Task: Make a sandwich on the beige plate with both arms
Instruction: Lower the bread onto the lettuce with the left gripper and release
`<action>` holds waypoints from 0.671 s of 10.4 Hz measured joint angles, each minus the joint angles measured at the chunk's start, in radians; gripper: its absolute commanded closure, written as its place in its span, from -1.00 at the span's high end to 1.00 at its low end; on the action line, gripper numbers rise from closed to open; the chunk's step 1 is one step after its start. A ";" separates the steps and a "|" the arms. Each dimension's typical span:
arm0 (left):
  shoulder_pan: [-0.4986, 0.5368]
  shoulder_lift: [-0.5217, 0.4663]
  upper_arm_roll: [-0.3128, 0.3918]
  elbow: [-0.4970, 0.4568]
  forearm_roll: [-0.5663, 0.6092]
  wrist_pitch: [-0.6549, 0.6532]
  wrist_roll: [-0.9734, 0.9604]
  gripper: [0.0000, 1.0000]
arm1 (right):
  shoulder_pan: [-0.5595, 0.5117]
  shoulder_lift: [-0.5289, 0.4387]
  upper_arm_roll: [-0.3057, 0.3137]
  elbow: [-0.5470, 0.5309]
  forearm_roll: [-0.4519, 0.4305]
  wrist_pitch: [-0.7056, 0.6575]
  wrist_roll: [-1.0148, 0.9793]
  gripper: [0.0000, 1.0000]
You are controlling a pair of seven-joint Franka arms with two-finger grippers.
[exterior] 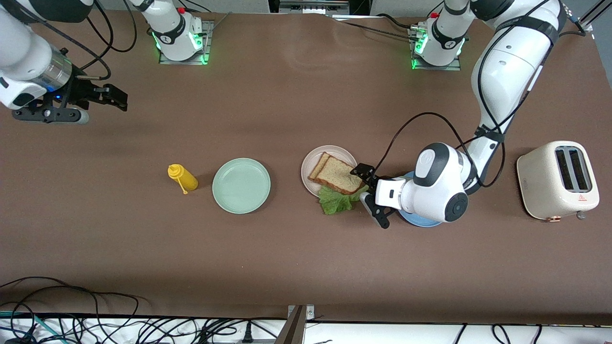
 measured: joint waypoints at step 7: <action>0.032 -0.195 0.027 0.021 0.183 -0.058 -0.200 1.00 | -0.010 0.020 -0.085 0.018 0.000 -0.005 -0.083 1.00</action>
